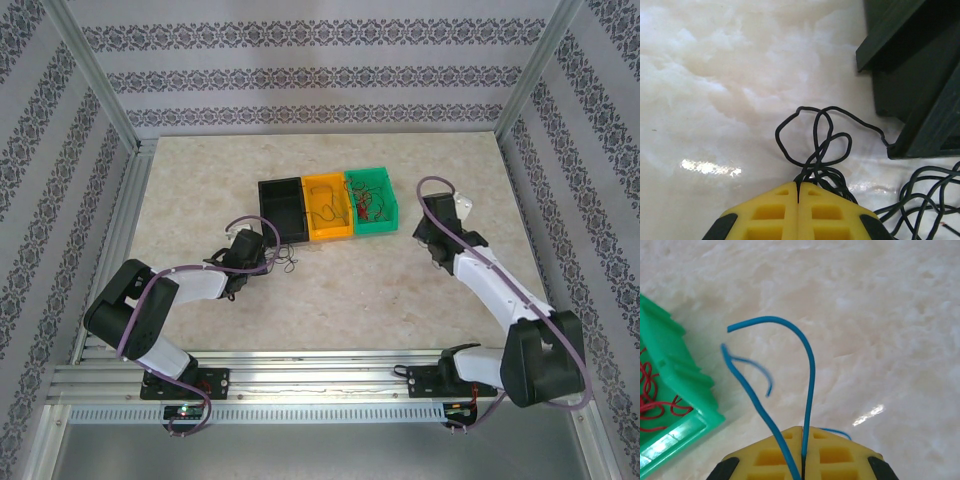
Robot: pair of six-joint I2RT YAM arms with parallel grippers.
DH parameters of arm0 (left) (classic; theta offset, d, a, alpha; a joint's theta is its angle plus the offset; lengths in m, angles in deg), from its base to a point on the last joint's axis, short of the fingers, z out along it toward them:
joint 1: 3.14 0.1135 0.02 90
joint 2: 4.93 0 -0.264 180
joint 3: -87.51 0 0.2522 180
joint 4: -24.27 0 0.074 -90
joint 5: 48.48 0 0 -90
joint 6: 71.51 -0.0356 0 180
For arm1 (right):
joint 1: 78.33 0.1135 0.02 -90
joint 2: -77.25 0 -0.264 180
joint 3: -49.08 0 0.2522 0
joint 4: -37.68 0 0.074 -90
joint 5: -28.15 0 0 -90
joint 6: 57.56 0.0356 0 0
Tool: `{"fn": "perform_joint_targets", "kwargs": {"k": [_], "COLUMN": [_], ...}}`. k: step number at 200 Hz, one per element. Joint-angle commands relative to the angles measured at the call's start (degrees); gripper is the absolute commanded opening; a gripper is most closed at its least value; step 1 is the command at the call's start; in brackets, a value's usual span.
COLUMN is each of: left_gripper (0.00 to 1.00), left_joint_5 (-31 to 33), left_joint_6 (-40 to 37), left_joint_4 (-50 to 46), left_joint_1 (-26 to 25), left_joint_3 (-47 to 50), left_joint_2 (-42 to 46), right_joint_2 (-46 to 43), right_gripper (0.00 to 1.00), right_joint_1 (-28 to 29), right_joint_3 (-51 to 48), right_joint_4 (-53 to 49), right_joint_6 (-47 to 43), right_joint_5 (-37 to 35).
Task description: Untangle the cables
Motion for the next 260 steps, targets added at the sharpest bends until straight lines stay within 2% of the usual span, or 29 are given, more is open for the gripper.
{"fn": "perform_joint_targets", "kwargs": {"k": [1,31,64,89,110,131,142,150,162,180,226,241,260], "left_gripper": [0.0,0.0,0.0,0.0,0.0,0.0,0.0,0.0,0.0,0.0,0.0,0.0,0.0], "left_joint_5": [-1.03,-6.08,-5.87,-5.28,-4.87,-4.83,-4.97,-5.16,-5.67,-6.77,-9.45,-10.26,-11.38], "left_joint_6": [-1.62,-3.85,-3.59,-3.5,-3.74,-4.07,-4.28,-4.53,-4.8,-5.51,-7.1,-7.42,-7.73], "left_joint_4": [-0.05,4.67,4.72,4.38,3.88,3.5,3.54,3.89,4.33,5.23,6.71,6.84,7.26], "left_joint_1": [-0.09,-0.11,-0.19,-0.28,-0.28,-0.34,-0.32,-0.35,-0.3,-0.29,-0.28,-0.29,-0.33], "left_joint_3": [0.9,1.65,1.48,1.82,2.11,2.41,2.57,2.8,3.11,3.56,4.38,4.3,4.38], "left_joint_2": [-0.79,0.04,0.27,0.76,1.63,2.34,2.71,2.99,3.57,4.38,5.38,5.16,5.3], "right_joint_2": [-0.97,3.44,13.86,23.37,31.36,37.19,39.51,40.74,41.55,40.47,32.31,30.08,28.37], "right_gripper": [0.0,0.0,0.0,0.0,0.0,0.0,0.08,0.21,0.38,0.48,0.49,0.49,0.48], "right_joint_1": [0.57,6.14,13.06,15.82,16.46,16.45,16.65,16.73,16.81,16.88,18.59,20.11,22.92], "right_joint_3": [0.98,6.81,18.24,27.84,34.76,39.32,41.43,42.67,43.52,42.78,36.4,33.59,29.3], "right_joint_4": [2.98,6.85,10.48,10.62,10.01,9.18,8.0,7.2,6.44,6.57,7.46,7.4,6.99], "right_joint_6": [-0.76,-3.08,-5.84,-4.97,-4.03,-4.21,-5.32,-6.27,-6.77,-7.02,-10.55,-12.63,-15.4], "right_joint_5": [6.7,15.27,27.56,33.45,34.96,32.02,30.12,29.22,27.61,25.72,19.47,21.81,28.5]}}
